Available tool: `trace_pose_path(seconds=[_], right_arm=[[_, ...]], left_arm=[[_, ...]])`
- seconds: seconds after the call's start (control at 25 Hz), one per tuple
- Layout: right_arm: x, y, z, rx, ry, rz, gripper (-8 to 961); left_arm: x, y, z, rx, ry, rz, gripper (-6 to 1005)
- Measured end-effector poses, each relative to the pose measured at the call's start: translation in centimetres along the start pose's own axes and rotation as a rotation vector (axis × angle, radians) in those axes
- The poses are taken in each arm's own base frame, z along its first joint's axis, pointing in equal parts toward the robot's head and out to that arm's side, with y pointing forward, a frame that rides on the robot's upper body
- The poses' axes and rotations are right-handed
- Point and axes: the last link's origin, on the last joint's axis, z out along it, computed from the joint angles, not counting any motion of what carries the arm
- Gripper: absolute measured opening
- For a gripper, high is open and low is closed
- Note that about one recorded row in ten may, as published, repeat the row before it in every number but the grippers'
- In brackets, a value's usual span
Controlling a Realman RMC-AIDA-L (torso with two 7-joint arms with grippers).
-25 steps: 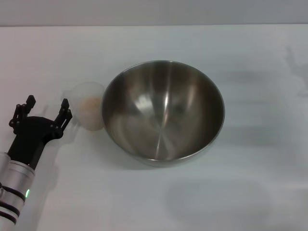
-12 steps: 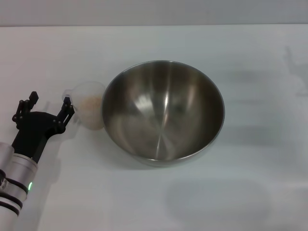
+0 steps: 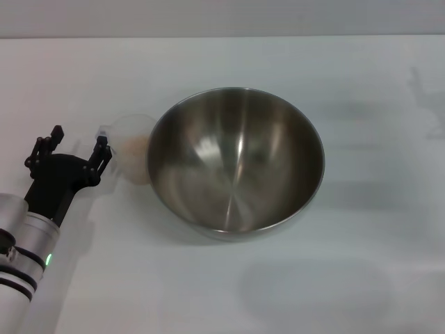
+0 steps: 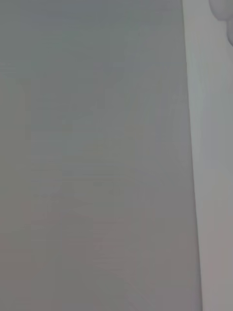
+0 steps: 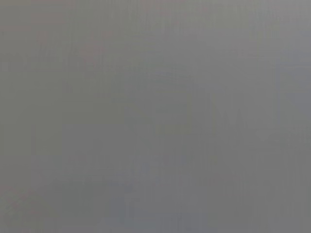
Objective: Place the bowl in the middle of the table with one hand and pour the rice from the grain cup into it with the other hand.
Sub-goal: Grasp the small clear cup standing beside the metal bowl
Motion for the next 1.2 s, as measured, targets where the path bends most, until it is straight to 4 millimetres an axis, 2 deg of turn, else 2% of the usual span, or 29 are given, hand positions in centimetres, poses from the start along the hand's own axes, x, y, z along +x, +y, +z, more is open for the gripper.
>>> trace_pose_path(seconds=[0.36,0.56,0.72,1.0,1.2], right_arm=[[-0.1,0.2,0.0,-0.001,-0.008,0.009,744],[-0.1,0.2,0.0,-0.002,-0.009,0.01,744],[-0.1,0.2,-0.1,0.0,-0.008,0.011,744],[0.0,0.2,-0.2,0.002,-0.006,0.015,744],[0.0,0.3,-0.3,0.002,-0.005,0.018,744]], left_arm=[[0.3,0.3,0.7,-0.014,0.003,-0.005,674],[0.4,0.4,0.8,-0.022,0.004,-0.001,472],[0.5,0.5,0.9,-0.029,0.006,0.001,231],[0.6,0.8,1.0,-0.038,0.012,-0.007,35],[2.1,0.6,1.1,-0.025,0.112,0.005,32]])
